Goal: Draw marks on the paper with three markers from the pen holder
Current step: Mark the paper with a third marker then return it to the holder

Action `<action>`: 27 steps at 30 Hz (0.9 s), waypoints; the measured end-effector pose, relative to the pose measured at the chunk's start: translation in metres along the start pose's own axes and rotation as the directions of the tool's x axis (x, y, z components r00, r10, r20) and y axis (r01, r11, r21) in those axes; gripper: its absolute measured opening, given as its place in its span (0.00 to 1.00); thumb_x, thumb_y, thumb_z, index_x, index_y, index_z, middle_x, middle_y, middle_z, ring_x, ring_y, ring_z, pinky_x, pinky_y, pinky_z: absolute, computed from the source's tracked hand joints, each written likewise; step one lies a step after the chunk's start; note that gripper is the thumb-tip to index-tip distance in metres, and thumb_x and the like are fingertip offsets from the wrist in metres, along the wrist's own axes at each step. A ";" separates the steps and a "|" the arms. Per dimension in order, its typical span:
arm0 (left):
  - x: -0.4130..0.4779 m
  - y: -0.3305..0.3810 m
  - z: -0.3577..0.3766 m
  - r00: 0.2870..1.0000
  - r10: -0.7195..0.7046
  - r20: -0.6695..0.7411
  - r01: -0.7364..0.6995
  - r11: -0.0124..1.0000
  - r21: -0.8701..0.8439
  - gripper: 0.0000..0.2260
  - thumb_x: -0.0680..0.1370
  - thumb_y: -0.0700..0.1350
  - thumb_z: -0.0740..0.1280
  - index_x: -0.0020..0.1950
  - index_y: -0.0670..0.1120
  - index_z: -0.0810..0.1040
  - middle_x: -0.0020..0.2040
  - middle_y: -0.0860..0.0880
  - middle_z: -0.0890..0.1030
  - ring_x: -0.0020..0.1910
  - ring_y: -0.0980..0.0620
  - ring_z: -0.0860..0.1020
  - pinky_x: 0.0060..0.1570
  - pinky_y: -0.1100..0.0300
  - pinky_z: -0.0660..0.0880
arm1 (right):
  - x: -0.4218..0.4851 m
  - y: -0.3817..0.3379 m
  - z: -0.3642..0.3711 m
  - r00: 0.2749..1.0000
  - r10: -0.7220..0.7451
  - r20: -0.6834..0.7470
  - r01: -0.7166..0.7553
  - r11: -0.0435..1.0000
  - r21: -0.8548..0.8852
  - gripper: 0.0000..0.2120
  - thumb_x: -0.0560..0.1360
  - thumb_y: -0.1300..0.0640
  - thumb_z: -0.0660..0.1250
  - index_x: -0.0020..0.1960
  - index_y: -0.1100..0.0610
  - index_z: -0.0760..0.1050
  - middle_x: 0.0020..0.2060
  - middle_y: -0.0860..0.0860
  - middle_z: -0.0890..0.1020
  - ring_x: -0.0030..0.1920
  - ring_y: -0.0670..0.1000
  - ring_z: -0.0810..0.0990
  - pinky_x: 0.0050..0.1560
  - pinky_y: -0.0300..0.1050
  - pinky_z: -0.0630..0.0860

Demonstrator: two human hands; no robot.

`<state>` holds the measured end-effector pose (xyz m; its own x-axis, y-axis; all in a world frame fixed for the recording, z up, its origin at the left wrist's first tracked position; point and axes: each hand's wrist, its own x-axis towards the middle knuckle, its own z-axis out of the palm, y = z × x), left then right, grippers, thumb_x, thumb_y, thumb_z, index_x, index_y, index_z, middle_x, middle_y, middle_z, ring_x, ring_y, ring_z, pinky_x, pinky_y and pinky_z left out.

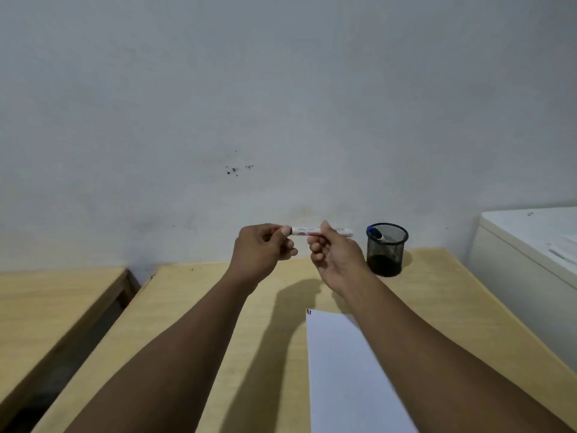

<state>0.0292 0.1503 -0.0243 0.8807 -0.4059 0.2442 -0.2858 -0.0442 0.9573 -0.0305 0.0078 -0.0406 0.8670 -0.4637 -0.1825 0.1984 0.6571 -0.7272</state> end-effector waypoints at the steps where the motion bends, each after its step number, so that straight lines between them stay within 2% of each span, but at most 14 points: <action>1: -0.005 -0.005 -0.005 0.999 -0.034 -0.003 0.034 0.997 -0.075 0.08 0.82 0.42 0.68 0.50 0.40 0.85 0.35 0.45 0.82 0.36 0.45 0.85 0.49 0.51 0.84 | -0.003 0.005 0.004 0.999 -0.027 0.021 0.028 0.999 -0.033 0.12 0.83 0.57 0.65 0.44 0.63 0.75 0.25 0.53 0.80 0.22 0.45 0.76 0.22 0.35 0.70; 3: -0.014 -0.016 -0.014 0.993 -0.112 -0.039 0.099 0.964 -0.248 0.10 0.82 0.44 0.68 0.48 0.39 0.84 0.34 0.46 0.81 0.36 0.46 0.85 0.51 0.53 0.85 | -0.005 0.011 0.005 0.996 -0.071 0.052 0.075 0.994 -0.079 0.11 0.83 0.56 0.65 0.46 0.62 0.75 0.26 0.52 0.81 0.24 0.45 0.77 0.24 0.36 0.72; 5: -0.021 -0.031 -0.031 0.970 -0.216 -0.107 0.155 0.898 -0.412 0.13 0.82 0.46 0.67 0.46 0.36 0.82 0.32 0.47 0.80 0.34 0.47 0.84 0.48 0.56 0.85 | -0.004 0.009 -0.004 0.993 -0.109 0.040 0.112 0.990 -0.083 0.10 0.83 0.56 0.65 0.46 0.61 0.75 0.26 0.53 0.81 0.23 0.45 0.77 0.24 0.36 0.72; 6: -0.026 -0.041 -0.042 0.961 -0.245 -0.124 0.177 0.898 -0.404 0.14 0.82 0.46 0.67 0.45 0.36 0.82 0.33 0.46 0.80 0.34 0.47 0.83 0.47 0.57 0.85 | -0.002 0.005 -0.012 0.991 -0.132 0.021 0.133 0.983 -0.124 0.11 0.83 0.56 0.65 0.45 0.61 0.74 0.27 0.54 0.80 0.22 0.46 0.77 0.23 0.37 0.71; 7: -0.031 -0.053 -0.053 0.960 -0.248 -0.127 0.200 0.931 -0.306 0.13 0.82 0.45 0.68 0.45 0.36 0.82 0.35 0.45 0.80 0.33 0.47 0.83 0.45 0.57 0.84 | -0.001 0.001 -0.022 0.988 -0.153 0.004 0.151 0.967 -0.207 0.11 0.83 0.56 0.66 0.44 0.61 0.74 0.28 0.54 0.79 0.22 0.46 0.76 0.23 0.37 0.70; 9: -0.041 -0.076 -0.067 0.975 -0.199 -0.099 0.209 0.973 0.100 0.09 0.81 0.44 0.70 0.45 0.39 0.84 0.40 0.44 0.85 0.34 0.49 0.85 0.43 0.55 0.84 | -0.002 -0.006 -0.042 0.985 -0.172 0.007 0.158 0.884 -0.441 0.13 0.82 0.56 0.67 0.41 0.62 0.74 0.30 0.57 0.78 0.21 0.47 0.75 0.22 0.38 0.69; 11: -0.048 -0.089 -0.065 0.989 -0.143 0.032 0.109 0.865 0.489 0.06 0.79 0.45 0.70 0.46 0.46 0.86 0.41 0.48 0.87 0.38 0.53 0.86 0.42 0.59 0.80 | -0.008 -0.006 -0.055 0.986 -0.165 0.027 0.144 0.760 -0.633 0.13 0.81 0.57 0.68 0.40 0.63 0.76 0.31 0.58 0.78 0.20 0.48 0.75 0.21 0.39 0.69; 13: -0.050 -0.096 -0.049 0.967 -0.169 0.193 -0.008 0.733 0.681 0.07 0.76 0.47 0.68 0.44 0.50 0.86 0.43 0.53 0.87 0.43 0.55 0.84 0.43 0.62 0.76 | -0.016 -0.002 -0.061 0.986 -0.166 0.025 0.135 0.697 -0.704 0.11 0.80 0.60 0.67 0.40 0.62 0.77 0.31 0.59 0.79 0.21 0.50 0.76 0.22 0.40 0.69; 16: -0.047 -0.099 -0.029 0.941 -0.202 0.272 -0.094 0.616 0.782 0.05 0.73 0.49 0.64 0.41 0.55 0.79 0.40 0.55 0.82 0.43 0.52 0.81 0.40 0.59 0.74 | -0.027 0.006 -0.065 0.993 -0.119 0.028 0.108 0.744 -0.659 0.07 0.79 0.63 0.64 0.45 0.63 0.79 0.32 0.61 0.81 0.24 0.54 0.80 0.25 0.42 0.74; 19: -0.043 -0.103 -0.023 0.934 -0.198 0.298 -0.127 0.595 0.794 0.06 0.73 0.51 0.63 0.45 0.54 0.79 0.40 0.56 0.79 0.45 0.51 0.81 0.42 0.57 0.76 | -0.032 0.016 -0.071 0.998 -0.046 0.038 0.060 0.780 -0.622 0.11 0.78 0.61 0.63 0.50 0.63 0.84 0.38 0.64 0.86 0.35 0.60 0.88 0.38 0.53 0.83; 21: -0.041 -0.105 -0.023 0.933 -0.191 0.305 -0.136 0.598 0.790 0.06 0.74 0.51 0.64 0.46 0.53 0.79 0.40 0.57 0.79 0.45 0.51 0.80 0.43 0.57 0.76 | -0.033 0.023 -0.076 0.999 -0.039 0.034 0.051 0.789 -0.613 0.09 0.76 0.59 0.67 0.48 0.62 0.85 0.40 0.63 0.87 0.39 0.61 0.88 0.45 0.59 0.83; 22: -0.040 -0.105 -0.023 0.931 -0.188 0.313 -0.146 0.594 0.791 0.06 0.74 0.51 0.64 0.47 0.53 0.79 0.41 0.57 0.79 0.46 0.51 0.80 0.44 0.56 0.76 | -0.033 0.026 -0.077 0.999 -0.045 0.030 0.054 0.796 -0.603 0.06 0.75 0.59 0.71 0.47 0.62 0.84 0.39 0.62 0.87 0.37 0.60 0.87 0.43 0.58 0.82; 24: -0.038 -0.105 -0.023 0.926 -0.187 0.327 -0.165 0.579 0.799 0.07 0.75 0.51 0.65 0.49 0.53 0.80 0.44 0.54 0.82 0.47 0.50 0.81 0.46 0.55 0.78 | -0.030 0.032 -0.080 0.997 -0.074 0.016 0.069 0.812 -0.579 0.04 0.73 0.62 0.75 0.44 0.61 0.81 0.34 0.61 0.83 0.30 0.55 0.82 0.34 0.49 0.76; 27: -0.032 -0.104 -0.023 0.923 -0.198 0.331 -0.168 0.565 0.808 0.08 0.74 0.49 0.64 0.48 0.52 0.83 0.46 0.51 0.85 0.48 0.49 0.82 0.47 0.55 0.79 | -0.020 0.040 -0.083 0.994 -0.108 -0.035 0.065 0.797 -0.600 0.04 0.73 0.63 0.73 0.41 0.59 0.79 0.30 0.58 0.79 0.24 0.50 0.73 0.26 0.40 0.64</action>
<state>0.0389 0.1887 -0.1285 0.7442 -0.6678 -0.0158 -0.6147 -0.6939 0.3751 -0.0775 -0.0056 -0.1211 0.8242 -0.5522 -0.1260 -0.0593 0.1371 -0.9888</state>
